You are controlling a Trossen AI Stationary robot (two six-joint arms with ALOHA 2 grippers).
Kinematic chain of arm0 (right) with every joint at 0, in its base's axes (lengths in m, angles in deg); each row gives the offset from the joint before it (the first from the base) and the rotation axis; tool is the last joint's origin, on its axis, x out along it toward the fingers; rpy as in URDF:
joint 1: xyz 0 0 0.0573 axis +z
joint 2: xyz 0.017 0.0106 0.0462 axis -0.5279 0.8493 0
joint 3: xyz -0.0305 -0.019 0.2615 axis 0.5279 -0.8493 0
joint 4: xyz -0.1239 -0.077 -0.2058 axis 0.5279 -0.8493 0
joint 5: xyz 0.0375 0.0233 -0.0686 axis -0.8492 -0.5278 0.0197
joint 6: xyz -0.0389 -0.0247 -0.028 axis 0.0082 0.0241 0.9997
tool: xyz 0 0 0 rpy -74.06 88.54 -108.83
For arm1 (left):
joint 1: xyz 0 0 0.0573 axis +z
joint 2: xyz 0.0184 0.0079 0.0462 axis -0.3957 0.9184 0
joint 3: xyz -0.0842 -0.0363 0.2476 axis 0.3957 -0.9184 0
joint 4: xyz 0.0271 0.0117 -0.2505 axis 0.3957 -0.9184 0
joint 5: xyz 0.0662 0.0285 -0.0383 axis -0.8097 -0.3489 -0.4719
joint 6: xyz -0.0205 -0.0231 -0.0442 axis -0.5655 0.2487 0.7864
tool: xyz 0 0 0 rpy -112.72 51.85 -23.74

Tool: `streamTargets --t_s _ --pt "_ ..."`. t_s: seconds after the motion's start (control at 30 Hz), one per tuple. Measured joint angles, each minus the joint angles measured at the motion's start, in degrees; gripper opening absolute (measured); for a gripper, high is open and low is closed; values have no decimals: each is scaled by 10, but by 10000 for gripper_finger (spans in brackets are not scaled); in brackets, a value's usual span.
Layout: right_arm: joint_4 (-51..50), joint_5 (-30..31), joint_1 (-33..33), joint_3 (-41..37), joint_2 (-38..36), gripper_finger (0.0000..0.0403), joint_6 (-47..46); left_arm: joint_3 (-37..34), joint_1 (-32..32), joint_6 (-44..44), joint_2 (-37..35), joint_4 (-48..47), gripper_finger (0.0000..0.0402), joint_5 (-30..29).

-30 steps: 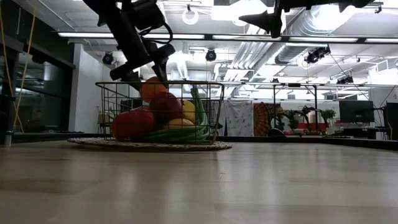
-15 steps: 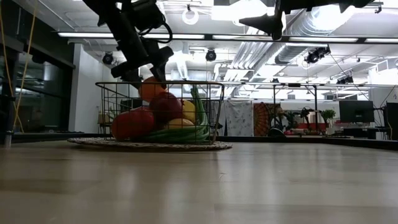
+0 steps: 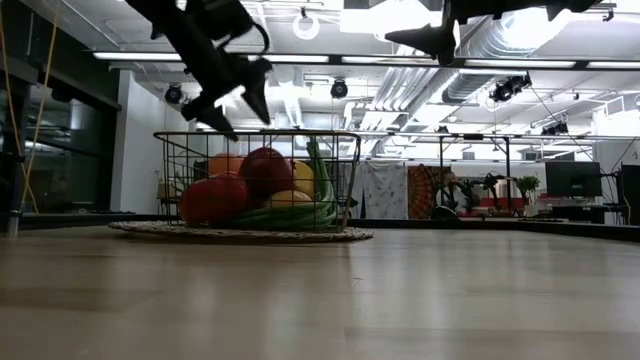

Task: Build produce basket
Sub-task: Put the yellow banana into the wire basket

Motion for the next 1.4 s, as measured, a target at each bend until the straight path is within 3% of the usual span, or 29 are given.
streamTargets --t_s 0.2,0.4,0.67,0.77,0.93,1.13,1.4 --pt "0 19 0 0 0 399 0 0 -9 -14 -87 19 397 31" --pt "4 19 0 0 0 399 0 -17 -75 -51 -191 87 397 31" --pt "4 19 0 0 0 399 0 -149 -196 -43 -275 299 397 29" --pt "4 19 0 0 0 399 11 -197 -234 -19 -289 367 397 38" --pt "4 19 0 0 0 399 39 -212 -276 -70 -295 368 397 35" --pt "4 12 0 0 0 399 79 -212 -286 -181 -288 365 397 31" --pt "4 0 0 0 0 399 101 -212 -285 -228 -283 367 398 31"
